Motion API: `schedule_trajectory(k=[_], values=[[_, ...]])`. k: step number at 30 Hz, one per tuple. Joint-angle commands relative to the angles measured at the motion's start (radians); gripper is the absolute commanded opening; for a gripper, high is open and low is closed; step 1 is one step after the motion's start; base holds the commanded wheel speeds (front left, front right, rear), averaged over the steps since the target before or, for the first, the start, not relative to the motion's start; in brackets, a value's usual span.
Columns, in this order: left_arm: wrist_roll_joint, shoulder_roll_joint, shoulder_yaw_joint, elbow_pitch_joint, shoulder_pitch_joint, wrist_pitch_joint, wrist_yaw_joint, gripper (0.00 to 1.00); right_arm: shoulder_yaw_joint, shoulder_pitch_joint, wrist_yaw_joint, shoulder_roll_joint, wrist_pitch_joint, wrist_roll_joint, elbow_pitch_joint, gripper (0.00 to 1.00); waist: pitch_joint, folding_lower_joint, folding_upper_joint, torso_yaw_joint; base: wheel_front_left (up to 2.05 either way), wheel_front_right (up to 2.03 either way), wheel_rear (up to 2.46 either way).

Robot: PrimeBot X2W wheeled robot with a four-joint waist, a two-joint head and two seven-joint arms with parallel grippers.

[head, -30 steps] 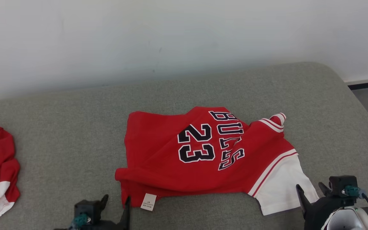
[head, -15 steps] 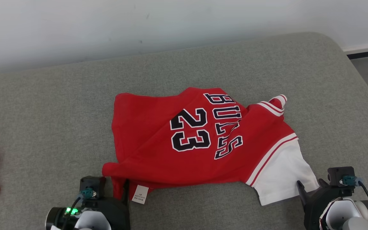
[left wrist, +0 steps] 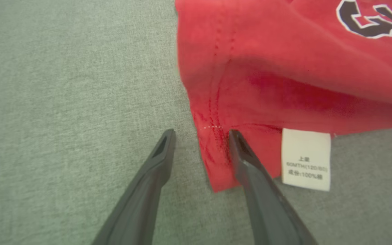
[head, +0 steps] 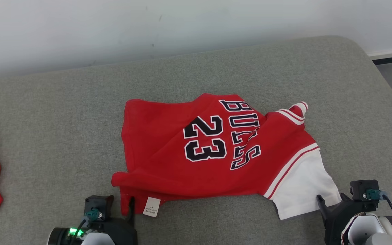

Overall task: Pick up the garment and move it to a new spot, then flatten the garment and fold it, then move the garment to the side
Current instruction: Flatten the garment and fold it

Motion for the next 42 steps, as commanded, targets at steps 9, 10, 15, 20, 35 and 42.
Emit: schedule_trajectory(k=[9, 10, 15, 20, 35, 42], values=[[0.000, 0.007, -0.018, 0.045, -0.044, 0.001, -0.001, 0.80, 0.009, -0.006, -0.003, -0.012, 0.003, 0.011, -0.004, 1.00, 0.002, 0.0000, -0.0001, -0.010, 0.00, 0.00, 0.00], [0.000, 0.008, -0.018, 0.052, -0.048, 0.004, 0.001, 0.75, 0.010, -0.005, -0.003, -0.013, 0.003, 0.013, -0.004, 1.00, 0.001, 0.0000, -0.0001, -0.011, 0.00, 0.00, 0.00], [-0.007, 0.022, -0.014, 0.088, -0.048, 0.018, 0.010, 0.00, 0.003, 0.001, -0.003, -0.018, 0.008, 0.017, -0.007, 1.00, 0.001, 0.0000, -0.0001, -0.014, 0.00, 0.00, 0.00], [-0.016, 0.025, -0.007, 0.084, -0.047, -0.017, 0.018, 0.00, -0.011, 0.003, -0.003, -0.019, 0.009, 0.018, -0.009, 1.00, 0.006, 0.0000, -0.0001, -0.008, 0.00, 0.00, 0.00], [-0.057, 0.000, -0.027, 0.029, 0.014, -0.074, 0.027, 0.00, -0.054, -0.005, -0.003, -0.003, 0.009, 0.003, -0.009, 1.00, 0.049, 0.0000, -0.0001, 0.018, 0.00, 0.00, 0.00], [-0.066, 0.007, -0.034, 0.018, 0.004, -0.070, 0.028, 0.00, -0.034, -0.028, -0.003, 0.011, 0.045, 0.009, 0.063, 0.02, 0.058, 0.0000, -0.0001, 0.024, 0.00, 0.00, 0.00]])
